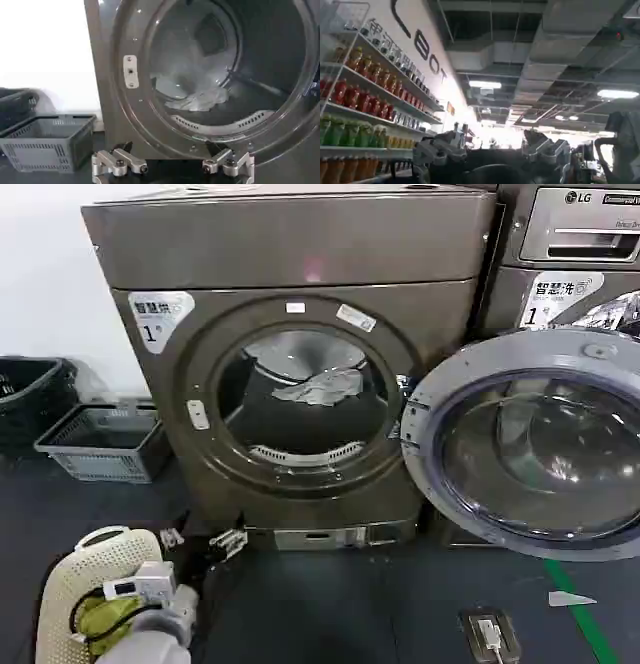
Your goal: Grasp the clothes from the dryer.
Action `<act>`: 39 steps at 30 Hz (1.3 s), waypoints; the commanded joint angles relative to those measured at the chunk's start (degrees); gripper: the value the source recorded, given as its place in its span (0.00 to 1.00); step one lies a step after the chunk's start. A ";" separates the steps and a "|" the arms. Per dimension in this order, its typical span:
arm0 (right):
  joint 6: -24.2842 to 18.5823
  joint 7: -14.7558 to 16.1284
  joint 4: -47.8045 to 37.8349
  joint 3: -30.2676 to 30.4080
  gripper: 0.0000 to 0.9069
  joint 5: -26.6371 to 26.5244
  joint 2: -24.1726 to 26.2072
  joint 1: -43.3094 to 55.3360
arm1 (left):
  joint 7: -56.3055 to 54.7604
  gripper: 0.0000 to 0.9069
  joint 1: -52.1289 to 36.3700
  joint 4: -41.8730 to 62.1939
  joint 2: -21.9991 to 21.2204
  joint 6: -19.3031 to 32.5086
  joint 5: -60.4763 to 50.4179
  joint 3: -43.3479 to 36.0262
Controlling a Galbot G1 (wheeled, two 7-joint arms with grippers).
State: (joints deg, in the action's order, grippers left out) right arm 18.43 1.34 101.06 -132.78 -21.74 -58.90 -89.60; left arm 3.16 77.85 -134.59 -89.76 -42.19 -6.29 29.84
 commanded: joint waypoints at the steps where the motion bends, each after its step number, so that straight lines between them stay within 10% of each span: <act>1: -1.05 -0.85 -0.24 0.68 1.00 0.01 0.01 -0.08 | 0.04 1.00 -0.03 0.14 0.11 -2.81 -0.03 0.10; 4: -7.76 -0.23 -1.79 1.61 1.00 -0.72 -0.24 -0.10 | 0.03 1.00 -0.10 0.09 0.01 -2.81 0.00 0.24; 39: -6.10 -1.20 -1.46 2.29 1.00 -2.22 -0.50 0.91 | 0.26 1.00 0.00 -0.14 0.01 -2.81 -0.02 0.57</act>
State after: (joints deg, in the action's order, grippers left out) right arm 12.44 0.24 99.52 -130.57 -23.86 -59.45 -88.84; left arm 3.39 77.80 -134.82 -89.76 -42.19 -6.39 30.33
